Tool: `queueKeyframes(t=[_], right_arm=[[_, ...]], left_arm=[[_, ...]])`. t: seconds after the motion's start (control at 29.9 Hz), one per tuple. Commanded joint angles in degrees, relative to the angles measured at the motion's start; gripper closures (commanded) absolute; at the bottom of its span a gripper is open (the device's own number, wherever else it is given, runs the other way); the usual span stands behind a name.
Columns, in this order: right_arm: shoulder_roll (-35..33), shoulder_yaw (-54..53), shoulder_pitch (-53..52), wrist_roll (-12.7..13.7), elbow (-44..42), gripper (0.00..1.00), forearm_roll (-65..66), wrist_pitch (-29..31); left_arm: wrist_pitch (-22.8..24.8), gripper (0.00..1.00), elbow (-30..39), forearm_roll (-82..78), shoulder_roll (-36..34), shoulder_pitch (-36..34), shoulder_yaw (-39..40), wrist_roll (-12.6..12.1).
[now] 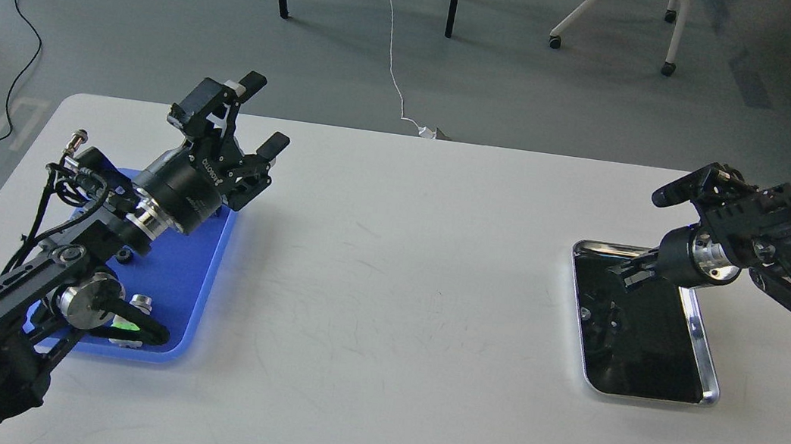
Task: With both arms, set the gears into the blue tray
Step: 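Carry the second black part to the table centre and release it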
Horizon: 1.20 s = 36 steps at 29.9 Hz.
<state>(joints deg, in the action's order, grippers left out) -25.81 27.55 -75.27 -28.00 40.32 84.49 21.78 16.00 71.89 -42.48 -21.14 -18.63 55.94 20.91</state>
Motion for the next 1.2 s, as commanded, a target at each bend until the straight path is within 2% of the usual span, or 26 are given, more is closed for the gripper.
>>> queueKeyframes(t=[0.0, 0.07, 0.2, 0.37, 0.53, 0.9, 1.04, 1.17], right_arm=[[0.23, 0.05, -5.49, 0.00, 4.67, 0.84, -2.40, 0.37], [1.19, 0.05, -7.61, 0.00, 6.69, 0.84, -3.10, 0.37], [7.51, 0.58, -9.02, 0.00, 9.69, 0.84, -7.14, 0.37], [17.53, 3.29, -8.58, 0.00, 8.99, 0.84, -11.45, -0.24], [25.27, 7.86, -7.36, 0.00, 7.41, 0.84, -13.74, -3.49], [25.81, 9.98, -3.13, 0.00, 6.96, 0.83, -14.09, -6.84], [25.81, 9.98, -2.87, 0.00, 7.40, 0.78, -16.46, -7.45], [25.81, 9.98, -2.87, 0.00, 7.58, 0.57, -17.34, -7.98]], left_arm=[[0.00, 0.02, 0.01, 0.03, -0.04, 0.00, 0.58, 0.00], [0.00, 0.02, 0.09, 0.03, -0.13, 0.00, 0.66, 0.00], [0.00, 0.02, 0.27, 0.03, -0.13, 0.00, 0.66, 0.00], [0.00, 0.02, 0.36, 0.03, -0.13, 0.17, 1.19, 0.00], [0.00, 0.02, 0.36, 0.03, -0.21, 0.44, 1.72, 0.00], [0.00, 0.02, 0.53, 0.03, -0.30, 1.40, 2.25, -0.08], [0.00, 0.02, 0.53, 0.03, -0.30, 1.67, 2.25, -0.08], [0.00, 0.02, 0.53, 0.03, -0.30, 1.67, 2.25, -0.08]])
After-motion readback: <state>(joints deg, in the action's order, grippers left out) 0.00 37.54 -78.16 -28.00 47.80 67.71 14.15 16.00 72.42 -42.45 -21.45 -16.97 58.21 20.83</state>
